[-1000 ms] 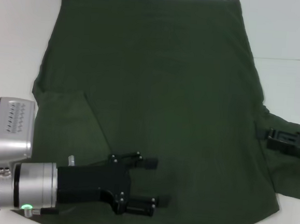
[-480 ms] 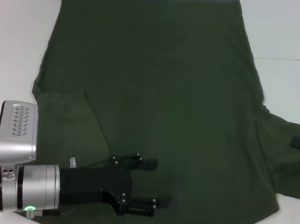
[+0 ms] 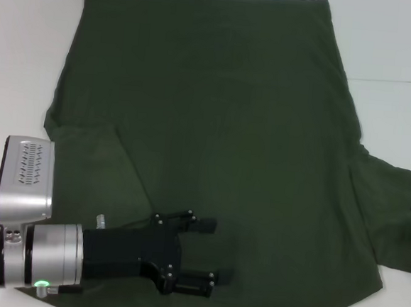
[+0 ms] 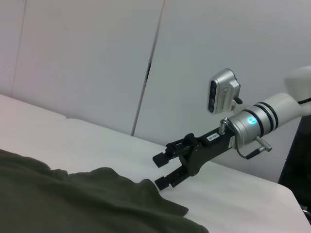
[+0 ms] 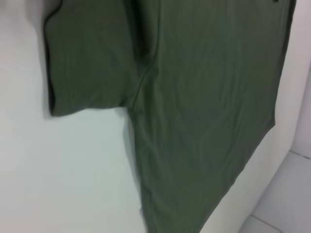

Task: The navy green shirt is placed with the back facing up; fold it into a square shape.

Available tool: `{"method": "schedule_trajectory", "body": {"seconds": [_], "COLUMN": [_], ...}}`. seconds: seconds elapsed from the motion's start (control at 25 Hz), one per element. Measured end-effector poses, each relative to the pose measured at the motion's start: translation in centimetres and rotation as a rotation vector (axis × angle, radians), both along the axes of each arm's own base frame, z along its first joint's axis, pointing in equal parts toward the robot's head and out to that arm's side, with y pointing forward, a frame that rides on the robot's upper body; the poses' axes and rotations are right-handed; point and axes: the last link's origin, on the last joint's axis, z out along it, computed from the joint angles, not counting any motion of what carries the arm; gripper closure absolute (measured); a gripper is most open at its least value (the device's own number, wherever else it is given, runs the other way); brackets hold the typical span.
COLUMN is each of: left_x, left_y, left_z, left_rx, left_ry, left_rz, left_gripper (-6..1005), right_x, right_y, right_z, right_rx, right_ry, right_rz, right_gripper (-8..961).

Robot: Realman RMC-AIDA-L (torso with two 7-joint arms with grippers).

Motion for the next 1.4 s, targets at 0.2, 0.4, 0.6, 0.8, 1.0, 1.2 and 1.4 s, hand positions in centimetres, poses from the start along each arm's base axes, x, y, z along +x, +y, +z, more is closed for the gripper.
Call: {"method": "schedule_trajectory", "body": {"seconds": [0.2,0.4,0.6,0.8,1.0,1.2,1.4], "left_x": [0.0,-0.1,-0.1,-0.1,0.0,-0.1,-0.1], "left_y": [0.0,0.0,0.0,0.0,0.1,0.1,0.3], "left_z": [0.0,0.0,0.0,0.0,0.0,0.1,0.1], "left_rx": [-0.001,0.001,0.002,0.004,0.004,0.004,0.005], "left_ry": [0.001,0.0,-0.001,-0.001,-0.001,0.001,0.005], "left_rz": [0.001,0.004,0.007,0.008,0.008,0.01,0.021], "left_gripper": [82,82,82,82,82,82,82], "right_x": [-0.1,-0.2,-0.5,-1.1,-1.7,-1.7,-1.6], "right_y": [0.4,0.8,1.2,1.4,1.3,0.9,0.3], "right_z": [-0.1,-0.5,-1.2,-1.6,-2.1,-2.5,-3.0], "right_rx": [0.008,0.018,0.022,0.012,-0.003,0.01,0.02], "right_ry": [-0.013,-0.023,-0.022,-0.007,0.024,0.055,0.082], "right_rz": [0.006,0.002,0.011,0.029,0.045,0.032,0.017], "right_gripper": [40,45,51,57,63,69,74]}}
